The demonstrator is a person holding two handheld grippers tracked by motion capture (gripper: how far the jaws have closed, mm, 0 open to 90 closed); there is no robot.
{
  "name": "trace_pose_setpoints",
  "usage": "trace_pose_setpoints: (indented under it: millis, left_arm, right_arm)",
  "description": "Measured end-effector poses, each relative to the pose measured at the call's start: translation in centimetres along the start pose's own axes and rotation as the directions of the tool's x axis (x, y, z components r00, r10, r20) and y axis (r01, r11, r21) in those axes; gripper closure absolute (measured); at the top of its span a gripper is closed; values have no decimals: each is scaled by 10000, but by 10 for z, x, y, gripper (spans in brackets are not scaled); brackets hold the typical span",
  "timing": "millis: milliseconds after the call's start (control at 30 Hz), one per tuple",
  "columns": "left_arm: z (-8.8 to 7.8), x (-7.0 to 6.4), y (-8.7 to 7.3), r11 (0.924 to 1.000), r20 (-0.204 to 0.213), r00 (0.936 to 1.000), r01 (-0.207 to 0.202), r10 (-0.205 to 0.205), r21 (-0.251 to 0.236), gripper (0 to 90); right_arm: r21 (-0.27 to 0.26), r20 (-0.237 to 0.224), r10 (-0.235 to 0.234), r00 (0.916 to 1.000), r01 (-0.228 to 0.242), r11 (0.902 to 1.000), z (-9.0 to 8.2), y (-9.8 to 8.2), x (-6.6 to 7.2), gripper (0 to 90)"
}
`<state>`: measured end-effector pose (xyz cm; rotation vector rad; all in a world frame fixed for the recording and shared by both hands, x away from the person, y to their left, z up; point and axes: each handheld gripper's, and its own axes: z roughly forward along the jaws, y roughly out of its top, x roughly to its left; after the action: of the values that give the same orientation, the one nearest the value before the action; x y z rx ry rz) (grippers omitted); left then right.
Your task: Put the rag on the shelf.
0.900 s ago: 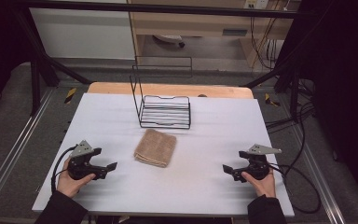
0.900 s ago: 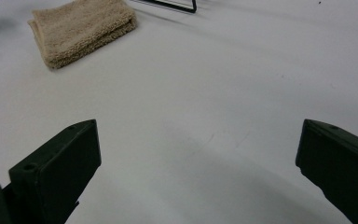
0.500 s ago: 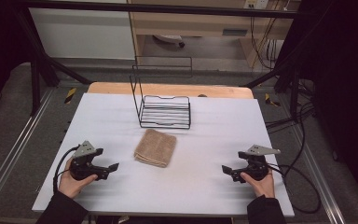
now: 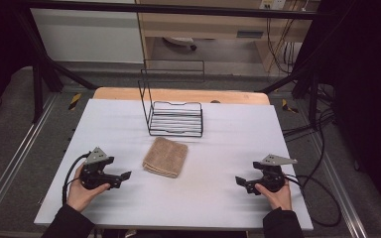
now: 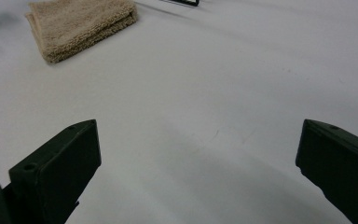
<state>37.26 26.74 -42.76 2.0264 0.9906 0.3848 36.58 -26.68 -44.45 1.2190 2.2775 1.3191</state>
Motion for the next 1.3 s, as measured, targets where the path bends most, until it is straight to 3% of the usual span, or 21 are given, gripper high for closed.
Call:
trace_pose_setpoints:
  millis: [367,533,800,933,1033,1300]
  left_arm:
    - [9,-8,22,9998,-191,9998,-59,63,197,141]
    - [20,-9,30,9991,-29,10000,84,-82,421,156]
    - [39,-14,40,9969,-212,9997,123,-107,771,202]
    - [50,-14,43,9952,-250,9989,411,-391,890,242]
    - [62,-15,43,9935,-454,9985,368,-321,1081,315]
    - [74,-16,41,9911,-232,9988,453,-427,1248,485]
  right_arm:
    - [-21,55,-17,10000,17,10000,0,0,0,4]
    - [31,54,24,10000,-25,10000,0,0,1,4]
    - [26,74,-42,10000,42,10000,1,0,0,5]
    - [42,82,-58,9999,58,10000,1,0,0,4]
    - [41,100,-75,9999,75,10000,1,0,0,5]
    - [142,104,-82,9999,80,9999,2,0,0,5]
